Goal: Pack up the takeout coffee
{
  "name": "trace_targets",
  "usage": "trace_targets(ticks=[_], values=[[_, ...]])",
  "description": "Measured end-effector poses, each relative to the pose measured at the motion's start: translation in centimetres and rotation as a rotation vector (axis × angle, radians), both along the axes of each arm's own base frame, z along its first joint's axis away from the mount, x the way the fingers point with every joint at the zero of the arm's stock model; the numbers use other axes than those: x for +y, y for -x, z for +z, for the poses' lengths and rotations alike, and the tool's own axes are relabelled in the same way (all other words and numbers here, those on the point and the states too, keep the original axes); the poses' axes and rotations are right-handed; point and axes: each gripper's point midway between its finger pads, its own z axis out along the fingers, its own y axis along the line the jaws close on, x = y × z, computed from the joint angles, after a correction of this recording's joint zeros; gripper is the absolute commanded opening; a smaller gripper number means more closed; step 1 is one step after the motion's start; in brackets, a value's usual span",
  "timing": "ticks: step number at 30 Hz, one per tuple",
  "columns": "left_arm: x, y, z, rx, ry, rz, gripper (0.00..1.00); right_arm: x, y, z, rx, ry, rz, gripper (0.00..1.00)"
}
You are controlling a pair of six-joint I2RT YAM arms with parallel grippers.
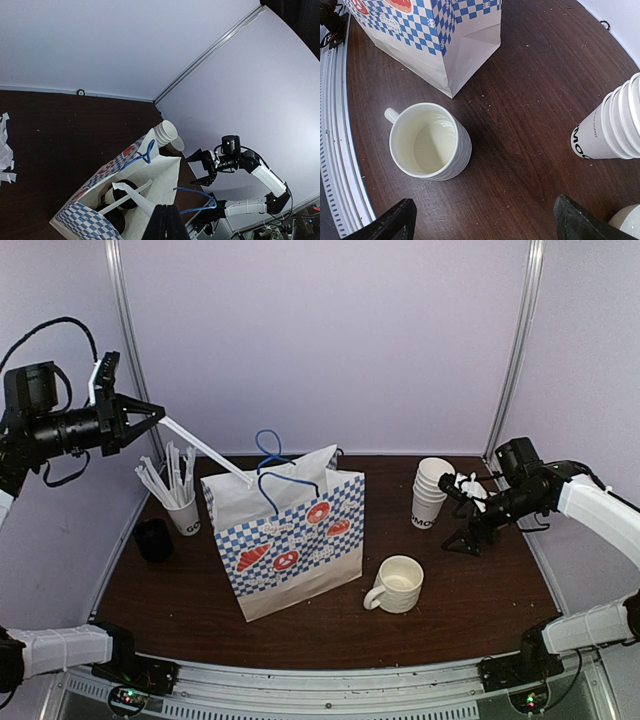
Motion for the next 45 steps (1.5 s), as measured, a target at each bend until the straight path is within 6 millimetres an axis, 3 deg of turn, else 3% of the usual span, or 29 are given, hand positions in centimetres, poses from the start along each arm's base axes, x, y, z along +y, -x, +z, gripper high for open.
trace_targets(ticks=[4, 12, 17, 25, 30, 36, 41, 45], values=[[-2.2, -1.3, -3.3, 0.08, 0.003, -0.051, 0.0, -0.1, 0.0, -0.1, 0.001, 0.007, -0.004, 0.99], [-10.1, -3.0, -8.3, 0.133, -0.058, -0.188, 0.0, -0.2, -0.1, -0.3, 0.004, 0.014, -0.007, 1.0], [-13.3, -5.0, -11.4, 0.152, -0.06, -0.186, 0.0, -0.2, -0.1, -0.3, 0.004, 0.016, -0.008, 0.99], [-17.0, -6.7, -12.8, 0.152, -0.021, -0.207, 0.0, -0.2, -0.1, -0.3, 0.004, 0.018, -0.005, 0.99], [-17.4, -6.6, -13.3, 0.166, -0.027, -0.215, 0.31, -0.2, -0.1, -0.6, 0.012, 0.021, -0.003, 0.99], [-15.8, -5.4, -12.5, 0.155, -0.102, -0.196, 0.43, -0.2, -0.1, -0.9, 0.025, 0.025, -0.003, 0.99], [-12.3, -4.3, -6.8, 0.0, -0.199, -0.114, 0.62, -0.2, -0.2, -0.6, 0.03, 0.022, -0.013, 0.99], [-7.8, -3.6, -2.7, -0.154, -0.318, 0.026, 0.77, -0.8, -1.9, 2.5, -0.022, 0.028, -0.099, 1.0]])
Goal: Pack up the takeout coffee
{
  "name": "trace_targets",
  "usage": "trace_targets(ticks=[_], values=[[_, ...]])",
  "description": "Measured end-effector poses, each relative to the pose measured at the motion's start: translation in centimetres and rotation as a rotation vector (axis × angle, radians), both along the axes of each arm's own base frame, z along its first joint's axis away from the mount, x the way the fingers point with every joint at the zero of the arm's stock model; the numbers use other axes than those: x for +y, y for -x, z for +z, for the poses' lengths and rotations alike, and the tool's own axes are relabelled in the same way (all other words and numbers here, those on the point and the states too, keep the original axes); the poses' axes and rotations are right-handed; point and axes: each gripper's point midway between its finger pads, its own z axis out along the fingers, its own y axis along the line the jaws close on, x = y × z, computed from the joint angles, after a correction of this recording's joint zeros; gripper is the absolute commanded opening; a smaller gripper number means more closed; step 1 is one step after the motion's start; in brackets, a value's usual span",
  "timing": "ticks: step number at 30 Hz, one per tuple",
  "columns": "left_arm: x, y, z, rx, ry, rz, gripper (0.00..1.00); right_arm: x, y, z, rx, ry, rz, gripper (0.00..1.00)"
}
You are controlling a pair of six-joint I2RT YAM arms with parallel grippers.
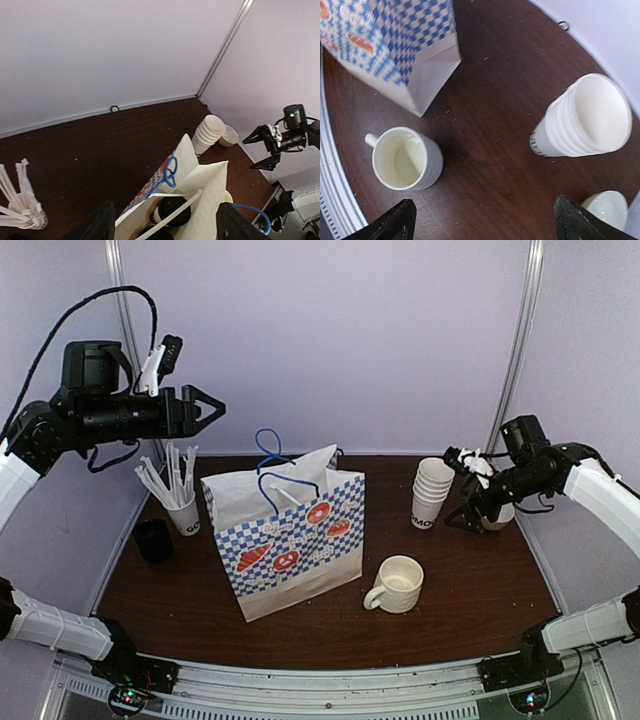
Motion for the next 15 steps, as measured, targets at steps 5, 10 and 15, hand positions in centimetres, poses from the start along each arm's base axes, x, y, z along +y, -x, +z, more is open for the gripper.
trace_targets(ticks=[5, 10, 15], values=[[5.8, -1.0, 0.5, -0.129, -0.249, 0.206, 0.9, -2.5, -4.0, 6.9, -0.15, -0.002, -0.25, 0.99], [10.8, -3.1, -4.4, -0.14, -0.54, 0.402, 0.97, -6.3, -6.5, 13.5, -0.263, -0.059, -0.551, 0.99], [13.7, -3.6, -8.8, -0.083, -0.67, 0.468, 0.98, -9.1, -6.5, 16.4, -0.354, -0.085, -0.742, 0.99]])
